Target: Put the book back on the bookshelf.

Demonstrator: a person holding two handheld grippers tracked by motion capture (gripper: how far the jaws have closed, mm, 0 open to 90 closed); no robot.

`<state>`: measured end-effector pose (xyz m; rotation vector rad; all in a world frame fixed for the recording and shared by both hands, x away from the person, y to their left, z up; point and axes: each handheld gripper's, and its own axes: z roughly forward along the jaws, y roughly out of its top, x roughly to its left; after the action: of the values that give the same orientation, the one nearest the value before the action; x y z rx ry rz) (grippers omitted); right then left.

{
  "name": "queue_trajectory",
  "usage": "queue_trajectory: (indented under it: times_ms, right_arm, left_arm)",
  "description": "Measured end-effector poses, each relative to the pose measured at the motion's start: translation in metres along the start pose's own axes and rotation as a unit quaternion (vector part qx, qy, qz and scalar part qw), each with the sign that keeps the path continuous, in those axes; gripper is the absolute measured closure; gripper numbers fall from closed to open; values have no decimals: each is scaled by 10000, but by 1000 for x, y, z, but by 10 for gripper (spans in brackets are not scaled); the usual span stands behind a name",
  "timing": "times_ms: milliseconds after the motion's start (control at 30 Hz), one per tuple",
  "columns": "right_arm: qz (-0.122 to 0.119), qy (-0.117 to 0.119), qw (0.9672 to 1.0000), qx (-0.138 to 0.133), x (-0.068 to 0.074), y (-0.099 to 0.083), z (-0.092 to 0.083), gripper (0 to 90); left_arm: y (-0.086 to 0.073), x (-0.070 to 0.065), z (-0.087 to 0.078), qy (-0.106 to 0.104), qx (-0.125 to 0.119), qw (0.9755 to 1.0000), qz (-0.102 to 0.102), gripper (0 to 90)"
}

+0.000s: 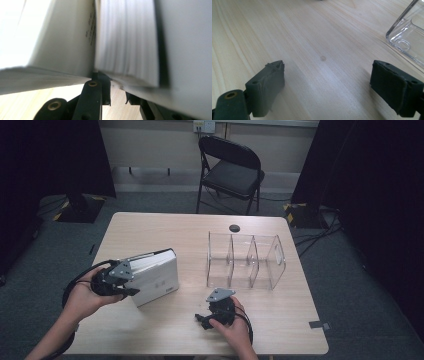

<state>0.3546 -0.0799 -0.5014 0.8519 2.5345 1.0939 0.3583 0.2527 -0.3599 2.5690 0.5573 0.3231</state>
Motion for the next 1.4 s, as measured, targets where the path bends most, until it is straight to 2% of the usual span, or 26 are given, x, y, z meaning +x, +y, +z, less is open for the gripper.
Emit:
queue_trajectory:
  times_ms: [267, 500, 700, 833, 1067, 1233, 1400]
  right_arm:
    - [0, 1, 10000, 2, 0, 0, 0, 112]
    - [-1, -3, 10000, 4, 0, 0, 0, 112]
    - [-13, 5, 10000, -3, 0, 0, 0, 111]
    - [-8, -6, 10000, 1, 0, 0, 0, 111]
    - [1, -8, 10000, 7, 0, 0, 0, 111]
    - [-7, -6, 10000, 3, 0, 0, 0, 111]
    - [0, -7, 10000, 5, 0, 0, 0, 111]
  left_arm:
    - [-3, -2, -3, -33, 36, 10000, 46, 772]
    - [-4, -3, -5, -46, 92, 9999, -38, 770]
    - [0, -2, -5, -66, 285, 9995, -90, 764]
    - [1, -1, -5, -37, 329, 9994, -38, 760]
    - [1, -1, -6, 32, 327, 9995, -7, 728]
    - [0, 1, -10, 135, 239, 9996, -115, 686]
    - [-1, 2, -10, 107, 234, 9996, -124, 654]
